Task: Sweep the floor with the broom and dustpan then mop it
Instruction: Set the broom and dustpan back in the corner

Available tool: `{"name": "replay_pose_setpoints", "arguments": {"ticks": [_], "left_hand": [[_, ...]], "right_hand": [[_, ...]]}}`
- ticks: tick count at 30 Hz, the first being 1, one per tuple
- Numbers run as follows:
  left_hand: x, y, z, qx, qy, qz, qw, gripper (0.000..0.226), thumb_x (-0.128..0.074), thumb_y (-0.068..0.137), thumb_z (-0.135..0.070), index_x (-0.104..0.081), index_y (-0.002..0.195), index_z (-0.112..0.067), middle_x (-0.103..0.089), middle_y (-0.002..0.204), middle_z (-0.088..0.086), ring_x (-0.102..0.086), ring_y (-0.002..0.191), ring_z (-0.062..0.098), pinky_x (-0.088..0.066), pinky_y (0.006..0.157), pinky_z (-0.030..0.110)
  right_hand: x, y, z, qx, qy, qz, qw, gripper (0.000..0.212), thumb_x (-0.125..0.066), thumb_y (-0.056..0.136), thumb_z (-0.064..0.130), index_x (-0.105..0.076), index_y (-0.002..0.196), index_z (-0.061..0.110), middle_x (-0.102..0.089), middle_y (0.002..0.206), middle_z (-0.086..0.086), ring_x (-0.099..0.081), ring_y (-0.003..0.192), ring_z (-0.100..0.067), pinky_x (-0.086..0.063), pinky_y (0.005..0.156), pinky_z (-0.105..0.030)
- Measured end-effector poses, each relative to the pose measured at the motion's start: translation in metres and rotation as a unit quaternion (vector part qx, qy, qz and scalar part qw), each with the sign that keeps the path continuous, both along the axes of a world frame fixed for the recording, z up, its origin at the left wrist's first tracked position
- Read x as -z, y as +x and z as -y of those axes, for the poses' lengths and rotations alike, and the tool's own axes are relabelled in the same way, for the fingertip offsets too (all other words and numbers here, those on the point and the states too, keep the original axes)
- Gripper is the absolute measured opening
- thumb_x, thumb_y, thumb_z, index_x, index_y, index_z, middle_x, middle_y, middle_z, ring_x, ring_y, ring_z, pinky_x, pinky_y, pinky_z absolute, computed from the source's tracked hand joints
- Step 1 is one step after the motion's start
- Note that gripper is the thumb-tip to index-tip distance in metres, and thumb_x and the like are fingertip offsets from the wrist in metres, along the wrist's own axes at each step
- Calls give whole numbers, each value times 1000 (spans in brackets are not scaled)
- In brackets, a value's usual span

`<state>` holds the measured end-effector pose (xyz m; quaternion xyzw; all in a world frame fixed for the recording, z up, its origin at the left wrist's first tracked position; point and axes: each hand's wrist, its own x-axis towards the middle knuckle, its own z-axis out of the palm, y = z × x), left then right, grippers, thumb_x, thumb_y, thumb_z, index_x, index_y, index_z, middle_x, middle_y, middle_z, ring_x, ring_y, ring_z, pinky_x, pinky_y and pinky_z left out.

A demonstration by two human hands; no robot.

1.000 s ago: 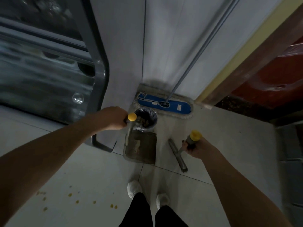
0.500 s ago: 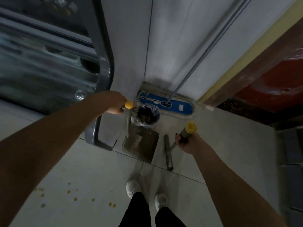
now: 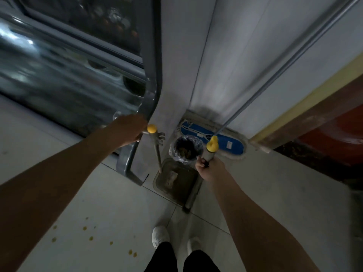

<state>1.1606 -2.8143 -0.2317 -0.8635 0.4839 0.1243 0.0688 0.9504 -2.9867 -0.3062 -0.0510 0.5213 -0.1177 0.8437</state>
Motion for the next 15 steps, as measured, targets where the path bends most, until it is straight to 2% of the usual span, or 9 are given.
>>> {"name": "replay_pose_setpoints", "arguments": {"ticks": [1,2,3,4,5,7,11,15], "left_hand": [[-2,-2,-4,3,-1,6,1000,48,-65,83,-19,-48,127,-14,-50,128,10,-54,111,26,-45,92,37],[-3,-3,-6,-7,-6,-5,1000,53,-67,81,-19,-46,130,-16,-48,131,10,-54,111,26,-44,91,34],[-4,-5,-8,-27,-19,-36,999,57,-68,80,-18,-45,132,-18,-46,133,9,-54,111,25,-44,89,32],[-6,-9,-8,-43,-34,-64,996,60,-71,78,-19,-44,132,-19,-46,133,8,-55,110,24,-45,87,32],[-7,-13,-7,-62,-44,-89,993,64,-73,76,-20,-43,133,-20,-47,133,7,-55,109,23,-46,87,32],[-10,-17,-6,-87,-69,-122,986,68,-77,73,-20,-44,132,-21,-49,131,4,-55,109,21,-45,88,30],[-14,-23,1,-129,-67,-114,983,65,-75,74,-17,-45,132,-18,-49,133,6,-53,114,21,-42,94,31],[-13,-26,9,-174,-63,-103,977,63,-72,78,-23,-43,134,-17,-46,137,7,-45,122,22,-37,99,32]], "right_hand": [[4,8,-1,0,5,-12,1000,34,-27,104,19,-50,126,6,-57,116,1,-33,50,-11,-27,35,-17],[5,15,-1,-20,2,-24,1000,36,-29,104,21,-48,130,6,-55,123,0,-34,49,-11,-27,33,-16],[4,25,0,-45,-7,-24,999,32,-30,104,22,-52,120,5,-58,111,-1,-36,50,-11,-27,31,-14],[0,35,-1,-73,-22,-29,997,29,-30,104,23,-53,101,6,-57,87,-2,-37,52,-12,-28,31,-12],[-1,45,0,-103,-35,-33,993,30,-31,104,23,-50,86,8,-47,70,-4,-37,53,-13,-28,31,-11],[-1,62,6,-178,-61,-36,982,32,-32,103,21,-44,75,10,-38,62,-6,-35,52,-13,-30,32,-11],[6,90,12,-328,-102,-65,937,30,-37,100,30,-46,81,9,-46,72,-11,-38,53,-14,-31,42,-21],[14,118,16,-412,-118,-78,900,30,-44,95,40,-51,95,12,-52,93,-15,-44,56,-15,-35,45,-21]]}}
